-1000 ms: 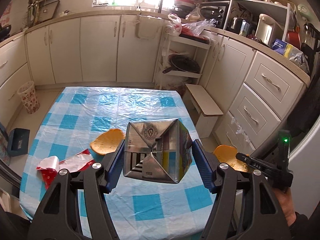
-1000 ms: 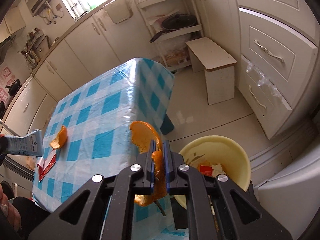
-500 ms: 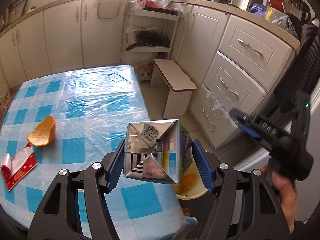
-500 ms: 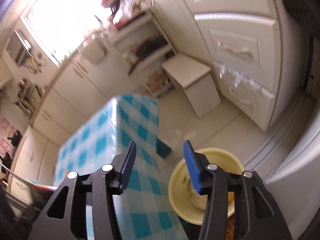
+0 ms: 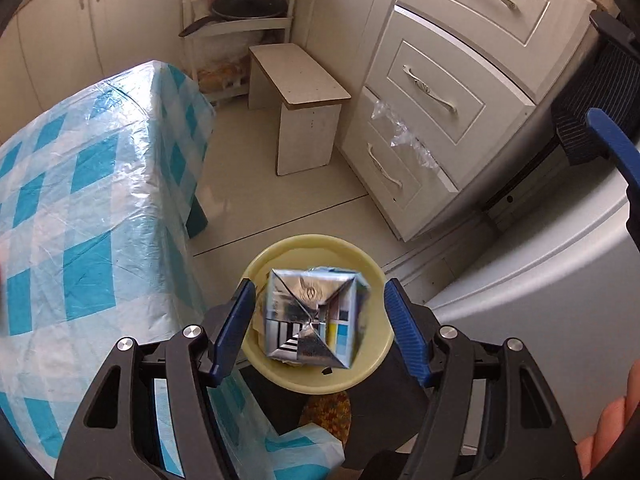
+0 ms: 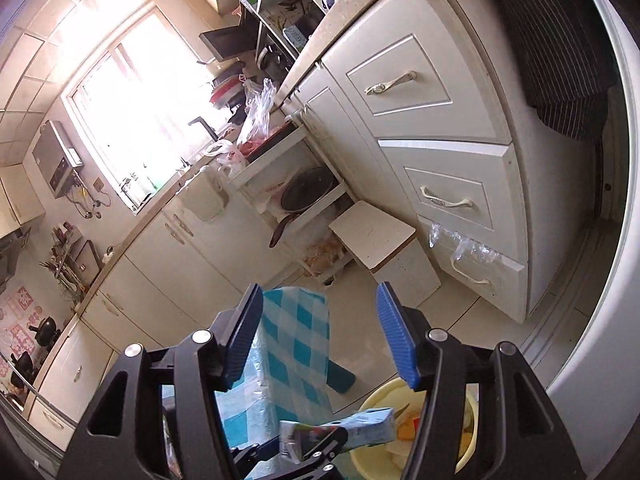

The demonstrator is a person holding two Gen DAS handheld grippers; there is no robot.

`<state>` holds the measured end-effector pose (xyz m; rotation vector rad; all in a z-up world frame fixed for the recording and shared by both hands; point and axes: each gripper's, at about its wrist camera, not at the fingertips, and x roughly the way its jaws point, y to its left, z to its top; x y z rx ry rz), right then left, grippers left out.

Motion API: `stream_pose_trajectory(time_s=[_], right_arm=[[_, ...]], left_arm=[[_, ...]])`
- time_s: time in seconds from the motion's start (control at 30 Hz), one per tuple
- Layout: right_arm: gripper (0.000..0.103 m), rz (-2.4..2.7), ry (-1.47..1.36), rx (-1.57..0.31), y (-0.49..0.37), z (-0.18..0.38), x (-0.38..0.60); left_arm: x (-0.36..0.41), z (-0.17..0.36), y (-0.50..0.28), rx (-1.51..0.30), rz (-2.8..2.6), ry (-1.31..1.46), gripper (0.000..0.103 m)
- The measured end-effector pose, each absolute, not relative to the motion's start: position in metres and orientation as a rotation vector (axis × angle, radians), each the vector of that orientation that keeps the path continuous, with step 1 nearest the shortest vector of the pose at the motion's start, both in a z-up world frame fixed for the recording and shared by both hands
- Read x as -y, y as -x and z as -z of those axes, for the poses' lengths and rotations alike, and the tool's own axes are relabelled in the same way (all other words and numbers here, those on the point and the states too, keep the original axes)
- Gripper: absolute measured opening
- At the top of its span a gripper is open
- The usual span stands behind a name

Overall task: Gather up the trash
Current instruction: 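Open both tools to drop the carton and peel into the bucket, then swing both tools back over the table toward the red wrapper and peel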

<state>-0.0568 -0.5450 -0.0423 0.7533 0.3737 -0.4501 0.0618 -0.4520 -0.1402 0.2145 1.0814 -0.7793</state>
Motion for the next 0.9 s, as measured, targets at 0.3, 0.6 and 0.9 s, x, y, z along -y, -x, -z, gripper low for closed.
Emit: stream_pose_trajectory(time_s=[0.3, 0.6, 0.9], right_arm=[[0.061, 0.399, -0.735, -0.382, 0.043, 0.038, 0.529], [0.067, 0.311, -0.672, -0.453, 0.013, 0.038, 0.494], [0.07, 0.154, -0.546, -0.612, -0.037, 0.05, 0.429]], left_arm=[[0.419, 0.121, -0.067, -1.053, 0.756, -0.195, 0.066], [0.345, 0.104, -0.071, -1.023, 0.695, -0.192, 0.072], [0.218, 0.08, -0.088, -0.939, 0.5, -0.187, 0.077]])
